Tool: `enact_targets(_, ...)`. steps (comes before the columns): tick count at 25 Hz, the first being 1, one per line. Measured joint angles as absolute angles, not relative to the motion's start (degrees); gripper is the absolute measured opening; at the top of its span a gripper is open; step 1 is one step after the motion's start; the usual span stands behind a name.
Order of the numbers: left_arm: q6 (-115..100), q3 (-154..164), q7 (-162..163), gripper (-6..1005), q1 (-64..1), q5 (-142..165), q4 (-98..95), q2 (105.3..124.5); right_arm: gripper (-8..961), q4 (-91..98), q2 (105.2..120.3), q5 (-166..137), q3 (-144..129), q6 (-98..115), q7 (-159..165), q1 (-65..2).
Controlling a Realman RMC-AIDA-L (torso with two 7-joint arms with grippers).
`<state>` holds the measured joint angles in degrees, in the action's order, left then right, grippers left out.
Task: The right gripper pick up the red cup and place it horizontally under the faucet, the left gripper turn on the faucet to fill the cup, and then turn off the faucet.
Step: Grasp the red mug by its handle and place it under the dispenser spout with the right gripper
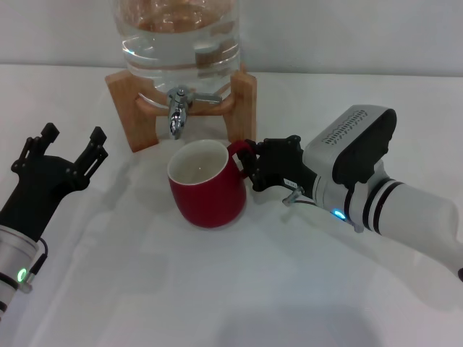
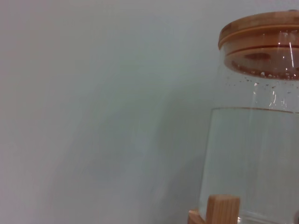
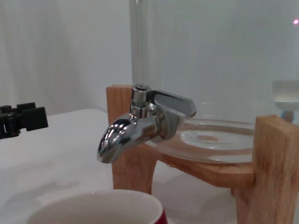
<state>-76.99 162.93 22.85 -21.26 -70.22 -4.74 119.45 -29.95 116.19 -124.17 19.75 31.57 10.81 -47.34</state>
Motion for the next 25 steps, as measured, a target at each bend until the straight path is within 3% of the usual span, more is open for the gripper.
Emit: enact_targets(25,-77.04,162.86,22.69,883,-20.83,-70.93,-4.58,119.45,113,-30.15,116.19,-123.84,20.04,29.66,10.81,-49.25)
